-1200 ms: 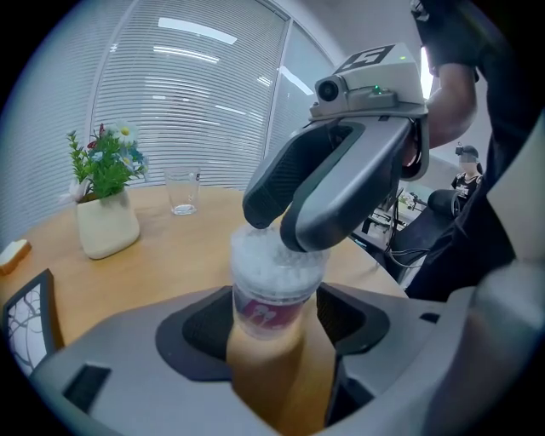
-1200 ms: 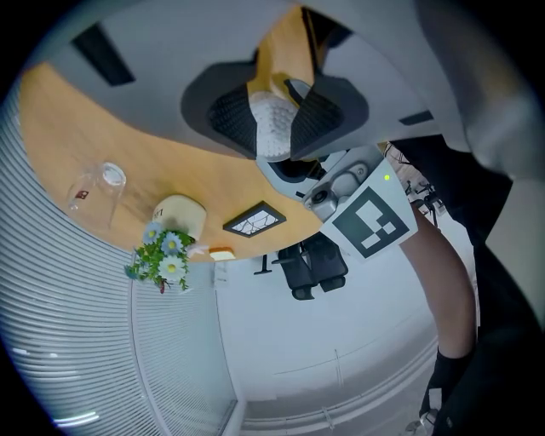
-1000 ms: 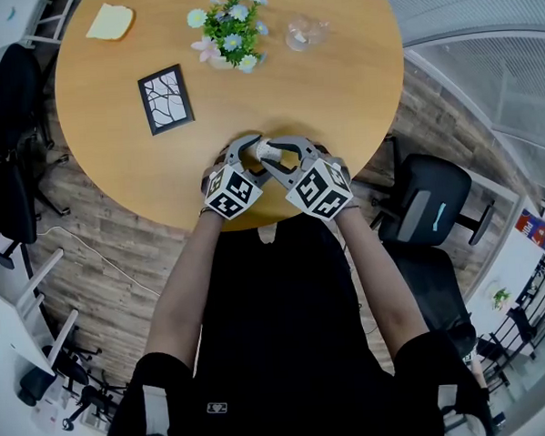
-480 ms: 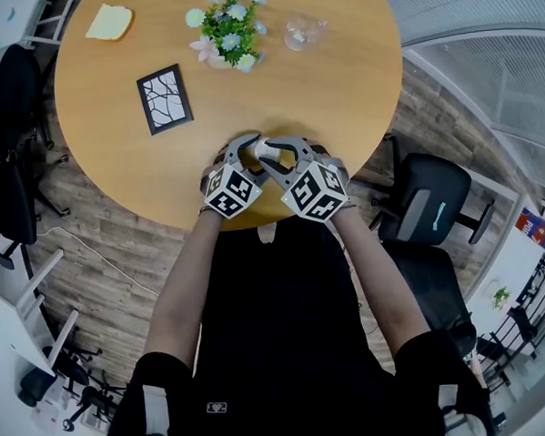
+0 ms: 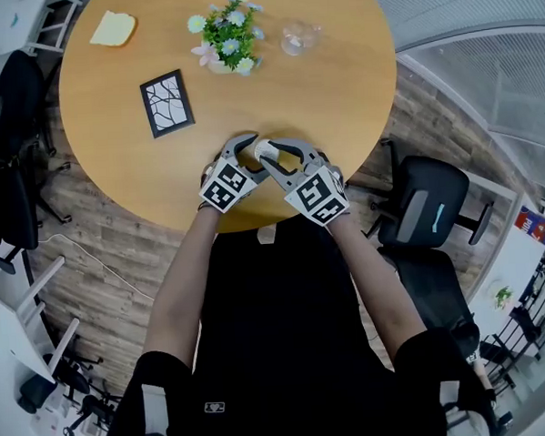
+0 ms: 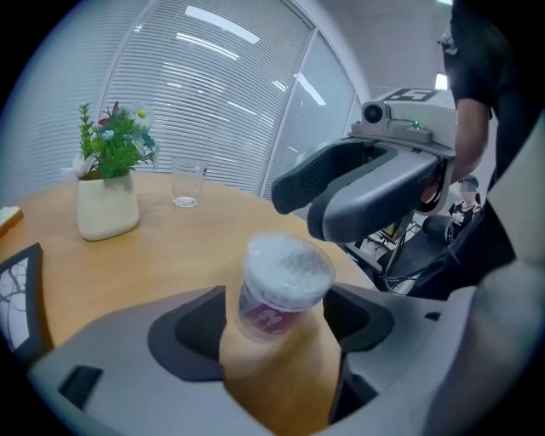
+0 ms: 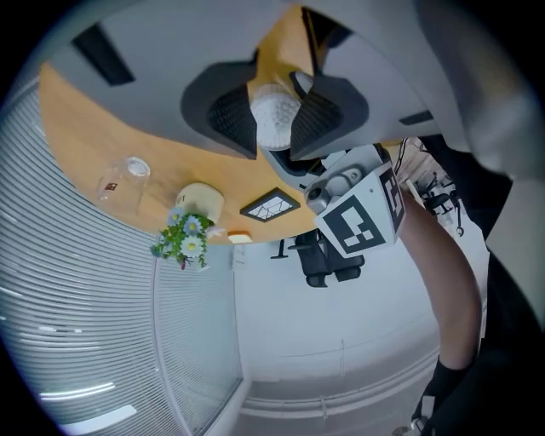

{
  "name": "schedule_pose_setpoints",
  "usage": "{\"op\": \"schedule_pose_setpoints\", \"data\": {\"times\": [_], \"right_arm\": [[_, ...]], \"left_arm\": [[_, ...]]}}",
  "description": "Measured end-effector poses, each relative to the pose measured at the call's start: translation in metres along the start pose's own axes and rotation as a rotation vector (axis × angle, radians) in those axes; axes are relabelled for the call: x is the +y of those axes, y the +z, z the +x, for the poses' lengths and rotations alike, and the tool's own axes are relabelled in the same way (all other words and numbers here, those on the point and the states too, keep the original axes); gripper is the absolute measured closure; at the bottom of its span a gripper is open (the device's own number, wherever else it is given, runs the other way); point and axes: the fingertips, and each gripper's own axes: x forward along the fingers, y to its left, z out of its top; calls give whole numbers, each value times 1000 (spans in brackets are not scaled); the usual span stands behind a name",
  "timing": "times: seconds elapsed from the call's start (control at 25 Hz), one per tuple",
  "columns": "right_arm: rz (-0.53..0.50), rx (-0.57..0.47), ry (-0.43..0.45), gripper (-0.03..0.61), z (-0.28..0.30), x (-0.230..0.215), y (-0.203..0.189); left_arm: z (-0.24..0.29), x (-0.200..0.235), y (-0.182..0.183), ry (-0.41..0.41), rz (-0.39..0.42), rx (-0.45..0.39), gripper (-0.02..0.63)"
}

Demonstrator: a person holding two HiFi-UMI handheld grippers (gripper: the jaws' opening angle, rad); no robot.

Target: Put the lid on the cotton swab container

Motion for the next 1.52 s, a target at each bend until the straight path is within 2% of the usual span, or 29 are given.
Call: {"op": "schedule_pose_setpoints", "data": {"times": [0.2,0.4,0.6,0.64,0.8,0.92,1.08,1.36,1.52], "right_arm": [[2,19,-32,462,-9,5,-5],[91,-44,-50,474,-20,14,-1],[167,-81,-99,509,-42,24,-4],[172,-84,-109,521,-47,27,-5],[189,-99,-156,551,-68,30,-4],[197,-108,-204,557,-84,35,-4],[200,-124,-242,563,-98,45,1],[158,-142,-284,565,-109,66,10],[164,-153,-297,566,-114,76,10]], "left_arm": [[-17,1,-2,3,6,-2,261],[-38,-6,-7,11,63,55,261],[-74,-15,6,72,19,-41,269],[-84,-17,9,90,6,-71,298],[-123,-20,28,160,-43,-198,492],[-144,-29,32,148,-56,-239,595],[-161,-45,33,108,-37,-243,606],[-185,-55,38,143,32,-256,606],[-193,-62,36,137,41,-261,606]]}}
